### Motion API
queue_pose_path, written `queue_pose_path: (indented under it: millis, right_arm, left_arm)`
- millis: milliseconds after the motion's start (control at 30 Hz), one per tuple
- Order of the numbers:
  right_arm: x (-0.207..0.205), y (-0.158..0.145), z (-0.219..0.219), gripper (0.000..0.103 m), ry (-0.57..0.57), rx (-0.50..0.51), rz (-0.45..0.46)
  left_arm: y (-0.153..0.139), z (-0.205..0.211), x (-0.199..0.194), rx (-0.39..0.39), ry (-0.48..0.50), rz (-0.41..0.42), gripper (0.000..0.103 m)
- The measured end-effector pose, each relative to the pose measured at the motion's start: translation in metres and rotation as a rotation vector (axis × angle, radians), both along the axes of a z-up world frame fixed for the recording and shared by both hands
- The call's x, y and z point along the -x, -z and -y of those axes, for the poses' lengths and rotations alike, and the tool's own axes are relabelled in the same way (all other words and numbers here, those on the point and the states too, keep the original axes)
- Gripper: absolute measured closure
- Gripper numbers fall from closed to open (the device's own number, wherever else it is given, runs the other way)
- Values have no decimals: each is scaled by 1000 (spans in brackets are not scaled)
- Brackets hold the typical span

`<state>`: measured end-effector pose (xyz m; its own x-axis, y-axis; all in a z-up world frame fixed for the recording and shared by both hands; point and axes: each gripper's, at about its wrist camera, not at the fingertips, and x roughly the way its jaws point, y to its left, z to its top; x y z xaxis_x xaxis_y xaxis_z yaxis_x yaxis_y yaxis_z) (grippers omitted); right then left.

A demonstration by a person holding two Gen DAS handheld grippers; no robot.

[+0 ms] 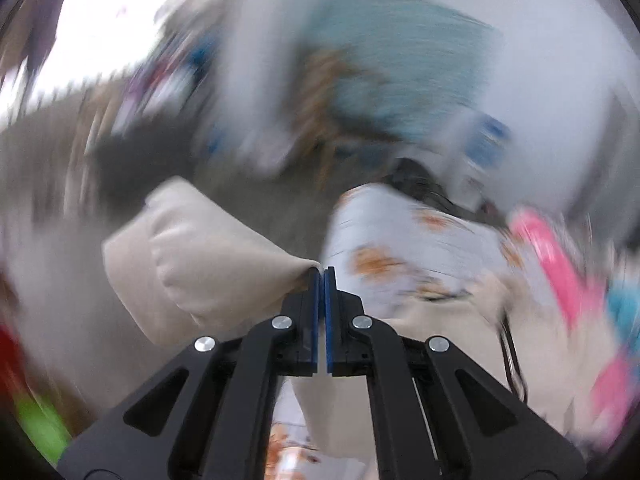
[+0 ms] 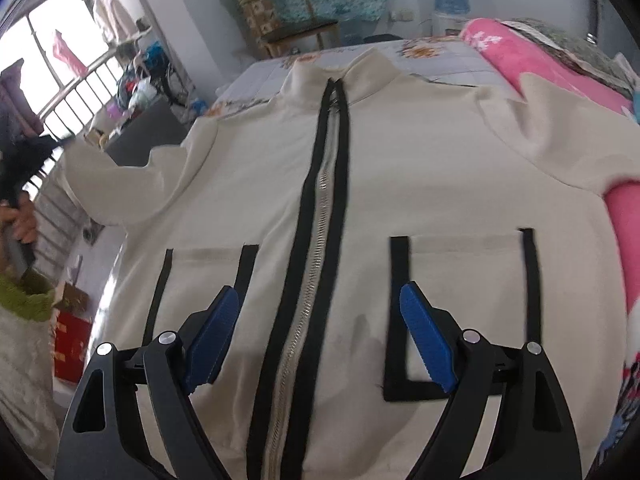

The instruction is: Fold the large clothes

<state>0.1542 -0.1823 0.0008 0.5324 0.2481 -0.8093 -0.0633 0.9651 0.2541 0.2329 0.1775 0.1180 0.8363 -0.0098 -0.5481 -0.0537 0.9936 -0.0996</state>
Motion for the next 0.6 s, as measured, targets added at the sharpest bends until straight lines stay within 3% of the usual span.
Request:
queue_pose_path:
  millis: [100,200,233,267,300,400,533,600]
  right_arm:
    - [15,-8,14,22,40,6,20]
    - [32,-10,33,22,89,13,20]
    - [35,-11,37,22,97,16,17]
    - [39,-10,42,22,105,20,12]
    - [41,-10,46,22,111,24,8]
    - [47,-11,59,22,119,44,-9]
    - [43,-13,71,22,105,5,-23]
    - [34,-15,80,22,104,-58,-33]
  left_arm:
    - [-16,84,20,-86,191,0,100]
    - [15,157,39,-88,390,-97,92]
    - [29,169,45,-91,425,-125,85]
    - [45,182,53,-92,456,-161,67]
    - [60,189,57,-84,479,-197,58]
    - [101,187,76,-25,518,-298,57]
    - [116,154,98,95,485,-315,56]
    - [125,136,103,109,419,-316,56]
